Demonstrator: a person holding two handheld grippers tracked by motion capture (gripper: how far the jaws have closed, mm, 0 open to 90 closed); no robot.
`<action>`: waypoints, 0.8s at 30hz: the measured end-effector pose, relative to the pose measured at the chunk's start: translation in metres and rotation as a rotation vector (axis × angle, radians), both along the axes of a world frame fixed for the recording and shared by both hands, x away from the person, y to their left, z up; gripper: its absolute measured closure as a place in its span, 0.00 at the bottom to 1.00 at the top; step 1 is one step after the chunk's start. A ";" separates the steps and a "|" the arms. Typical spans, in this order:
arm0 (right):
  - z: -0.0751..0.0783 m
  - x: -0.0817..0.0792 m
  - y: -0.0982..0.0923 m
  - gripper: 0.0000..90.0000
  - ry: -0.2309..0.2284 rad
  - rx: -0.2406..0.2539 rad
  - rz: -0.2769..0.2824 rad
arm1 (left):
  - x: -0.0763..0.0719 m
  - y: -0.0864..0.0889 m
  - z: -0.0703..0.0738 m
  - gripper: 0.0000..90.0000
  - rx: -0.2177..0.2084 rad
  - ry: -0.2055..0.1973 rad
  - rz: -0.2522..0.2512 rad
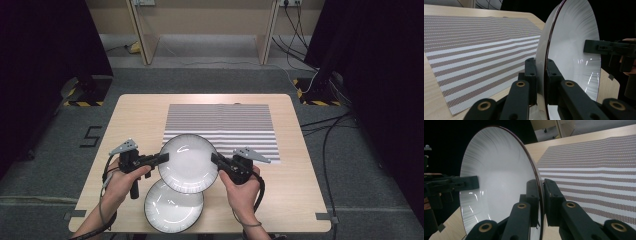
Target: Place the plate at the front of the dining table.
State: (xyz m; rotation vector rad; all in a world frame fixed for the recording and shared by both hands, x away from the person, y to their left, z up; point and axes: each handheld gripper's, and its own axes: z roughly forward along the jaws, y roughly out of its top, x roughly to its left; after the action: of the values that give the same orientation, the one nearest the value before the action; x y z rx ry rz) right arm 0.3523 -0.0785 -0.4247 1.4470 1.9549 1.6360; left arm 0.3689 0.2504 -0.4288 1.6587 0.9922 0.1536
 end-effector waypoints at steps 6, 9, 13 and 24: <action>0.001 0.004 -0.001 0.92 -0.004 -0.002 -0.007 | 0.004 -0.002 0.001 0.92 0.000 -0.005 -0.001; 0.002 0.006 -0.002 0.92 -0.006 0.000 -0.011 | 0.007 -0.003 0.003 0.92 0.003 -0.010 -0.002; 0.004 0.008 -0.003 0.92 -0.010 -0.001 -0.015 | 0.010 -0.004 0.005 0.92 0.006 -0.014 -0.003; 0.007 0.013 -0.003 0.92 -0.019 -0.006 -0.028 | 0.016 -0.006 0.007 0.92 0.005 -0.022 -0.002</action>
State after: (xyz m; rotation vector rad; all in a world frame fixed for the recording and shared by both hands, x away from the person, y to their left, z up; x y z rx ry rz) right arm 0.3656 -0.0816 -0.4174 1.4444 1.9186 1.6246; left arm 0.3846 0.2443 -0.4218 1.6590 0.9741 0.1728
